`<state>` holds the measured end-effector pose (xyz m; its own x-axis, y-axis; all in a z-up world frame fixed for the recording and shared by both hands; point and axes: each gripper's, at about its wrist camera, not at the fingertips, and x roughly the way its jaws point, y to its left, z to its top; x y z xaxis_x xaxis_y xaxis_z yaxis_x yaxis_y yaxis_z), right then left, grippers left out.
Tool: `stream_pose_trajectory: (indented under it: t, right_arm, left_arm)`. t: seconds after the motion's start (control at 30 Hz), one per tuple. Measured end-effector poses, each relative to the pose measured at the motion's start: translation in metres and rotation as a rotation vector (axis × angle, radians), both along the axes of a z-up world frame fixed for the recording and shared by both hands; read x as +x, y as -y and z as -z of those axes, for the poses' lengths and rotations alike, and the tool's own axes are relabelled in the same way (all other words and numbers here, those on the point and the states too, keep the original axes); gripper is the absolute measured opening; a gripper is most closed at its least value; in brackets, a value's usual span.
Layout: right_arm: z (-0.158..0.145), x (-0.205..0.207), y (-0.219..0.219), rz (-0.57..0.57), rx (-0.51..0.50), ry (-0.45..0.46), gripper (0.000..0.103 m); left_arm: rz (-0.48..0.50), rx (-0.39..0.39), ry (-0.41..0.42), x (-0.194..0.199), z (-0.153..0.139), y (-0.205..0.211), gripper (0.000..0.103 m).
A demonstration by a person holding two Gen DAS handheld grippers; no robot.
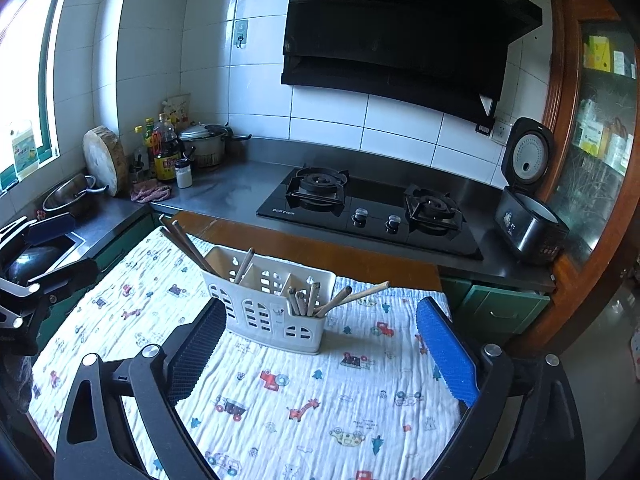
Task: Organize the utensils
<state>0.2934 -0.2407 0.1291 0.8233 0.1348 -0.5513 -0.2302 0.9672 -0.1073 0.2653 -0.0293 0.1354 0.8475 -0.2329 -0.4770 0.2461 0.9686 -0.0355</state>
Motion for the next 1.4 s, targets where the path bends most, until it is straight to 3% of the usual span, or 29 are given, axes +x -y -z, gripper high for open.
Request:
stream_pose_trajectory:
  t: [0.53,0.87,1.0,1.17,1.4]
  right_arm:
    - [0.045,-0.049,-0.007,0.028,-0.028,0.011,0.095]
    - [0.079,-0.087,-0.015,0.039,0.011,0.016,0.096]
    - [0.089,-0.099,-0.011,0.038,0.054,0.004,0.096]
    - [0.100,-0.113,-0.009,0.068,0.051,0.014,0.096]
    - [0.114,-0.126,-0.011,0.079,0.066,-0.005,0.096]
  left_arm:
    - [-0.030,0.033,0.046,-0.061,0.024,-0.007,0.098]
    - [-0.050,0.022,0.027,-0.093,0.055,-0.013,0.098]
    - [-0.073,-0.019,0.012,-0.103,0.066,-0.025,0.098]
    - [-0.132,0.032,0.014,-0.116,0.079,-0.027,0.098]
    - [-0.112,0.024,-0.021,-0.126,0.096,-0.025,0.098]
